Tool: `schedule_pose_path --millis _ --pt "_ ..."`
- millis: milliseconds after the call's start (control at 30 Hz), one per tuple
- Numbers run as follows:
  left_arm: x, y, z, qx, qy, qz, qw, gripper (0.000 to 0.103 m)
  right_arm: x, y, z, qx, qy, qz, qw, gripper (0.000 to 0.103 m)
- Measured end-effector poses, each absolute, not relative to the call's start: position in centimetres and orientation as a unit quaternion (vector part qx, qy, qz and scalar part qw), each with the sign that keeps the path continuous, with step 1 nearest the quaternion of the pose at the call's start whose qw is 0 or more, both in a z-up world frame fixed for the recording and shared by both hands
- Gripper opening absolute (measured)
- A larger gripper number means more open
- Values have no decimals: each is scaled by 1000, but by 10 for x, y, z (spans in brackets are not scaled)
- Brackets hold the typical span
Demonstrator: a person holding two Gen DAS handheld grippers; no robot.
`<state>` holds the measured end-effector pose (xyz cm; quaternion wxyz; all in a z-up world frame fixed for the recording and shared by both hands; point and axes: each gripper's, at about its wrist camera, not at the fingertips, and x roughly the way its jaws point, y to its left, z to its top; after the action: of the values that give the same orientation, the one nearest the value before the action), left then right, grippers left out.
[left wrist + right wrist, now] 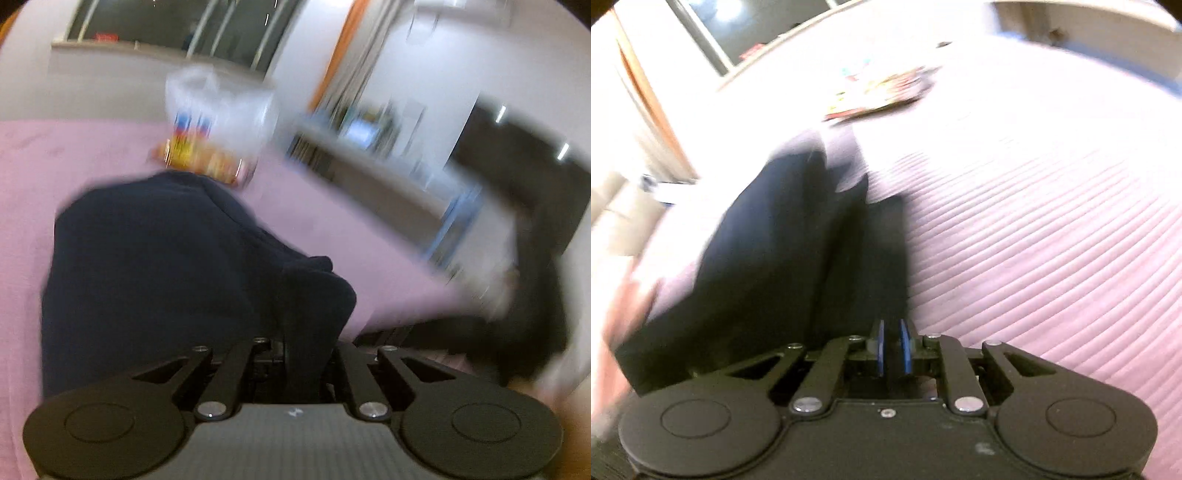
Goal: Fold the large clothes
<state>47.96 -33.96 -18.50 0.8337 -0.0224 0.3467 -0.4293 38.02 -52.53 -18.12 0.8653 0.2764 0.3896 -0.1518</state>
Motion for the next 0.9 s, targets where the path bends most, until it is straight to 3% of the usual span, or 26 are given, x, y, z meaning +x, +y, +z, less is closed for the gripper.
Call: schedule_pose_path --millis 100,167,200,433,467,500,533,767,833,900 --pt "466 -358 -209 26 355 -408 840 6 391 -562 -177 289 384 -131 867 22" --pt "461 -362 -204 30 353 -405 843 6 411 -576 -173 299 377 -96 871 68" --pt "459 -364 -201 39 350 -401 846 6 422 -578 -171 306 372 -74 873 77" --pt "445 -372 -193 114 325 -393 853 6 498 -568 -182 317 398 4 861 78" --pt "445 -372 -192 113 325 -391 854 6 506 -563 -188 322 412 5 852 70" --pt "445 -371 -190 109 324 -387 856 6 514 -559 -193 327 419 17 847 52" --pt "444 -370 -188 106 321 -383 859 6 519 -552 -192 325 416 37 848 15" --pt "434 -381 -173 127 274 -377 876 8 504 -544 -151 264 342 18 902 11" --pt "437 -392 -196 131 317 -389 855 18 508 -554 -175 251 396 -42 882 15" --pt "433 -389 -207 123 345 -409 836 19 507 -566 -206 266 459 -68 845 15"
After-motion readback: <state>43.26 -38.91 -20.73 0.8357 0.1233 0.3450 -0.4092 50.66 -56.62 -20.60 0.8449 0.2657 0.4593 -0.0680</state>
